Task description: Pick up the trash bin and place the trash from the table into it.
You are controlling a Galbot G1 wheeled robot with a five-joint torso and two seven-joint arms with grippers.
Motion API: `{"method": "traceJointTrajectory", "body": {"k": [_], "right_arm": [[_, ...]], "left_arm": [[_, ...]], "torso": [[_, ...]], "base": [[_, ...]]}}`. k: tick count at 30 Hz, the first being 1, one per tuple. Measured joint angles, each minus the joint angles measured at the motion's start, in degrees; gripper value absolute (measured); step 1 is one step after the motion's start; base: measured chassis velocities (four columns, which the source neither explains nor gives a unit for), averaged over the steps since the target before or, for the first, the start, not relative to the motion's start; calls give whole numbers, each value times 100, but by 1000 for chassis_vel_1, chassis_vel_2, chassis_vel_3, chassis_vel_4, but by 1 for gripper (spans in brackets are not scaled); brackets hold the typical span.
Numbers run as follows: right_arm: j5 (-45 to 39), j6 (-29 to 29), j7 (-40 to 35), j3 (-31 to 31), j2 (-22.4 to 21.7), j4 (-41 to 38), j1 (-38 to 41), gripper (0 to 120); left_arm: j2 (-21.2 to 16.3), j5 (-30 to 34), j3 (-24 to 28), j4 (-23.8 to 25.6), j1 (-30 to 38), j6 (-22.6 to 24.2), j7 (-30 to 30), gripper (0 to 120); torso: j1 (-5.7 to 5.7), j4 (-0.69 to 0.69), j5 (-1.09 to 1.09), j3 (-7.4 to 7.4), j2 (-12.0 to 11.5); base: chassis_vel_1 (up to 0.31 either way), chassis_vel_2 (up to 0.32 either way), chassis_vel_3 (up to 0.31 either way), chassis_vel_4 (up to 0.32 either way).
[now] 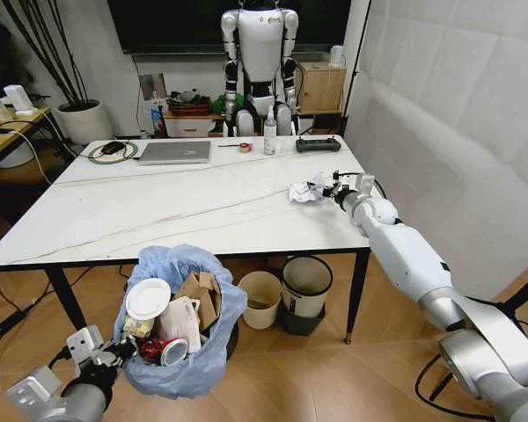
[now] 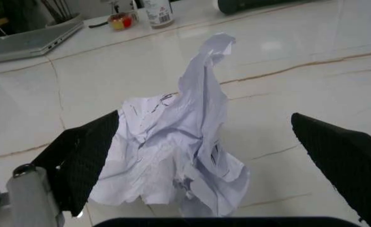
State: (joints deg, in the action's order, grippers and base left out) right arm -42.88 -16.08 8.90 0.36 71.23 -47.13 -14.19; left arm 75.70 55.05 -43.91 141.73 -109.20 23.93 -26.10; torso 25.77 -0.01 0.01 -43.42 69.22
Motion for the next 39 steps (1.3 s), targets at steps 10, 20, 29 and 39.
{"method": "traceJointTrajectory", "body": {"k": [10,20,29,39], "right_arm": [[-13,22,97,15,26,134,-6,81],[0,25,132,10,15,153,-97,43],[-15,17,134,-17,36,28,-136,9],[-39,-9,140,-42,5,-205,-258,0]], "left_arm": [[3,-8,-10,6,-18,-12,6,1],[-7,-18,-12,14,-21,-18,12,1],[-51,12,-21,2,9,-21,14,1],[-71,40,-6,-40,57,-23,14,1]], "torso": [[0,1,0,0,0],[-1,0,-1,0,0],[-1,1,0,0,0],[-1,1,0,0,0]], "base": [[0,0,0,0],[0,0,0,0],[0,0,0,0],[0,0,0,0]]}}
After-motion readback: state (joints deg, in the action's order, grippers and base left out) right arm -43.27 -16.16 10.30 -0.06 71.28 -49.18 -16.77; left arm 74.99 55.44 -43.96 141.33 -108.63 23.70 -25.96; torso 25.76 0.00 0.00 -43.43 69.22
